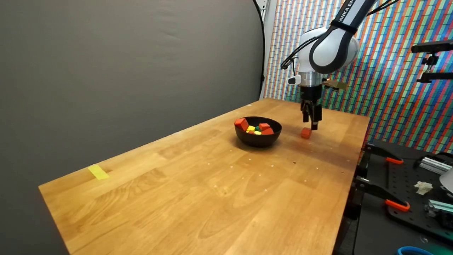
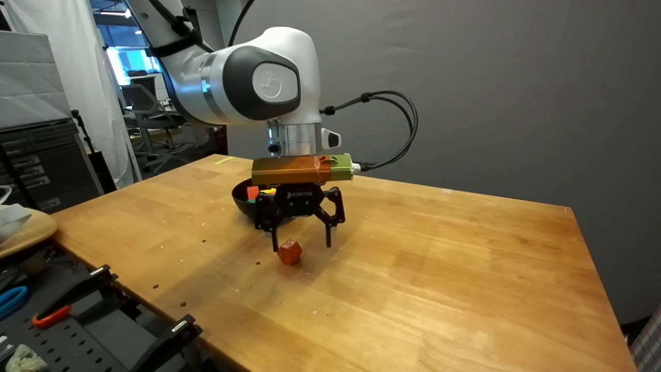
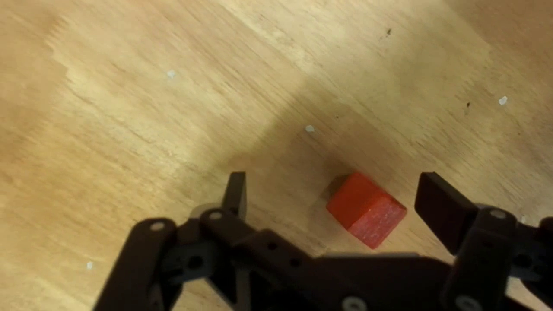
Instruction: Put the blocks in the bowl
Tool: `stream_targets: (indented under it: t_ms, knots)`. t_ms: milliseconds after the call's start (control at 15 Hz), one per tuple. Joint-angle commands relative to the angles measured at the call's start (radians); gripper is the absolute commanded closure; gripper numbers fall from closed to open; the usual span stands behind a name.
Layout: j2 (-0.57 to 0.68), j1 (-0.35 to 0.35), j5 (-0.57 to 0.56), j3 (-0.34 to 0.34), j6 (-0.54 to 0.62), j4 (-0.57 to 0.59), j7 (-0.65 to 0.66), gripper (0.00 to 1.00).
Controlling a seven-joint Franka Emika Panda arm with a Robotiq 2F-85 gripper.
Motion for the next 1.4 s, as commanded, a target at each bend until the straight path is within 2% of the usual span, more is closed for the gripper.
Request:
stream_targets:
  t_ms: [0, 467, 533, 600, 667, 733, 1067, 1133, 1333]
  knots:
    - [0.026, 0.019, -0.038, -0.004, -0.06, 0.051, -0.037, 0.0]
    - [0.056, 0.014, -0.019, 0.019, -0.141, 0.072, -0.146, 0.0]
    - [0.063, 0.016, -0.022, 0.019, -0.143, 0.075, -0.157, 0.25]
    - [0.071, 0.022, -0.032, 0.016, -0.146, 0.08, -0.163, 0.27]
    - [0.078, 0.029, -0.041, 0.015, -0.147, 0.085, -0.169, 0.34]
    - [0.082, 0.036, -0.049, 0.014, -0.148, 0.088, -0.174, 0.44]
    - [0.089, 0.084, -0.118, 0.012, -0.147, 0.101, -0.167, 0.82]
    - [0.088, 0.091, -0.129, 0.012, -0.147, 0.101, -0.166, 0.88]
    - [0.042, 0.107, -0.149, 0.013, -0.141, 0.075, -0.166, 0.84]
